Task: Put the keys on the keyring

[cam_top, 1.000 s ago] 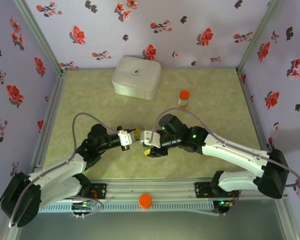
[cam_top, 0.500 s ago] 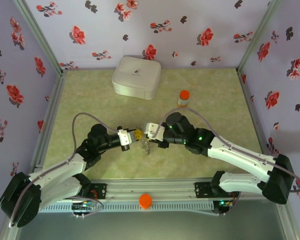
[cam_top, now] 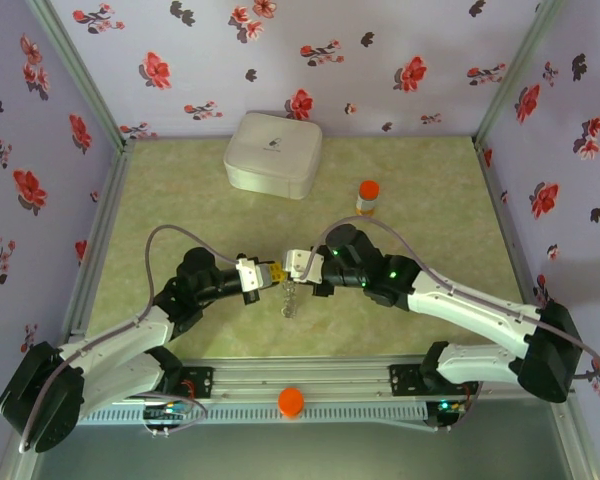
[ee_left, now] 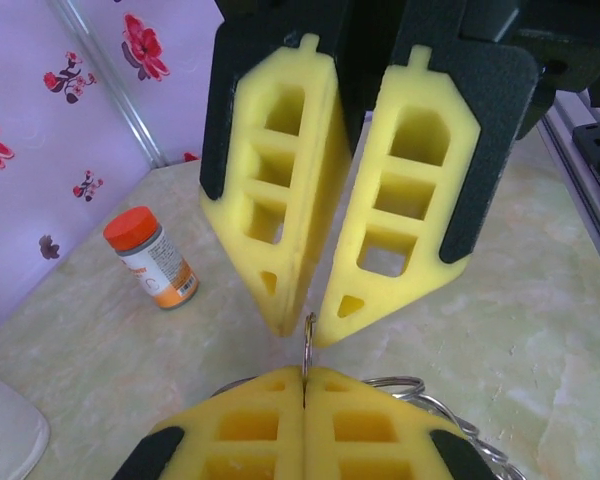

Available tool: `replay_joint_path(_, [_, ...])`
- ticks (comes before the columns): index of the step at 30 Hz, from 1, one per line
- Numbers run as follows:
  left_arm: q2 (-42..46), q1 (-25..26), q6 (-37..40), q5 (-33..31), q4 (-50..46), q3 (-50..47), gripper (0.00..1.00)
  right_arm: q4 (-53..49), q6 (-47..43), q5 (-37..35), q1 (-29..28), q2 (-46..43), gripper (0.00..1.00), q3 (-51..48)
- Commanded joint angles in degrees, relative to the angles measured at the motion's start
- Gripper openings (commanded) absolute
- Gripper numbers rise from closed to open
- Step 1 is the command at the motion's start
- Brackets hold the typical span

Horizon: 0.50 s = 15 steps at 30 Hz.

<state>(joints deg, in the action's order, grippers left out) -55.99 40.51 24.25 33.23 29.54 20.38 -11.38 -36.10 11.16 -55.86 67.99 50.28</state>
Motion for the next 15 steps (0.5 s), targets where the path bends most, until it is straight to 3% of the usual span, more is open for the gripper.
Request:
replay_joint_path(1, [0.24,0.27,-0.83,1.51,2.19,0.62,0.00,-0.61,-1.52,1.45,0.15,0.81,0.13,0.76])
replay_joint_path(7, [0.48,0.31,-0.09,1.79,1.75,0.71,0.00,-1.51,-2.16,1.06,0.17,1.51,0.07,1.40])
replay_joint_path(9, [0.54,0.26,0.01,1.67,1.75,0.71,0.00,-1.91,-2.39,1.12,0.22,1.61,0.00,1.61])
replay_joint_path(12, [0.22,0.26,-0.02,1.57,1.93,0.80,0.00,-2.14,-1.87,2.81,0.16,1.60,0.00,2.06])
replay_joint_path(15, [-0.01,0.28,0.03,1.40,1.88,0.89,0.11,-0.58,0.14,4.84,0.05,1.47,0.00,2.04])
